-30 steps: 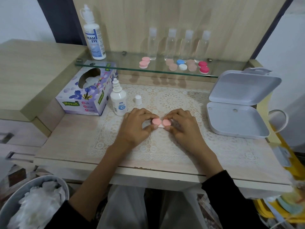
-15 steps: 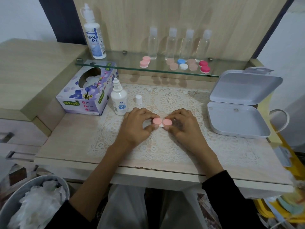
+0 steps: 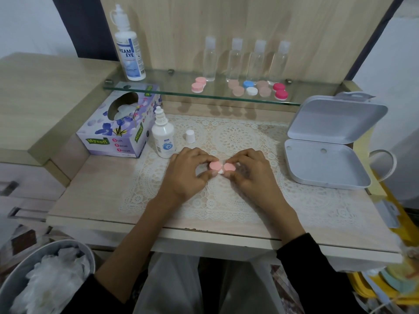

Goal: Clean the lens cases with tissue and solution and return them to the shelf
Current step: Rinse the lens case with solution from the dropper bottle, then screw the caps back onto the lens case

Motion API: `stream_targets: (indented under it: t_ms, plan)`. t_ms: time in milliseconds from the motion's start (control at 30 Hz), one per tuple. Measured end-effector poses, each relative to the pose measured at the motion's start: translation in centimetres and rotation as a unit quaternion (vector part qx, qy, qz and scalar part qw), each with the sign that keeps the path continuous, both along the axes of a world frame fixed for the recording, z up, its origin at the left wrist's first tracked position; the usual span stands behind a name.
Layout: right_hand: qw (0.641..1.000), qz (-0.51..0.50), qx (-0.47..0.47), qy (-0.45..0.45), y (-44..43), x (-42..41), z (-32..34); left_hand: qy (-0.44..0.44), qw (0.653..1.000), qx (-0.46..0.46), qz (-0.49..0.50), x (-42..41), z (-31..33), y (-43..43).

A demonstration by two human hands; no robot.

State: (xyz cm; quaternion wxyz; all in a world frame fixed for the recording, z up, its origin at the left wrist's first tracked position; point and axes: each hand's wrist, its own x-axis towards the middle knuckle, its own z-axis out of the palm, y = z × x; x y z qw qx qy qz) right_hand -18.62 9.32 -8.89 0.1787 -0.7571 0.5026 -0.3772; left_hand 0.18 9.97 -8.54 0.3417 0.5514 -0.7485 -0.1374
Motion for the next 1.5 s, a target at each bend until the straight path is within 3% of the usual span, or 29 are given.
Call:
stream_targets:
  t_ms: [1067,1367,1500]
  plan:
    - [0.999,-0.014,-0.011,0.028,-0.16,0.24,0.06,-0.005,1.000,0.000,0.002,-0.03,0.05,-0.14]
    - [1.000,-0.001,0.007,-0.016,0.06,0.02,0.25,-0.048,0.999,-0.017,0.003,-0.11,0.05,0.04]
    - [1.000,-0.011,0.004,-0.016,0.07,-0.05,0.23,-0.018,1.000,0.002,0.007,0.19,-0.09,0.38]
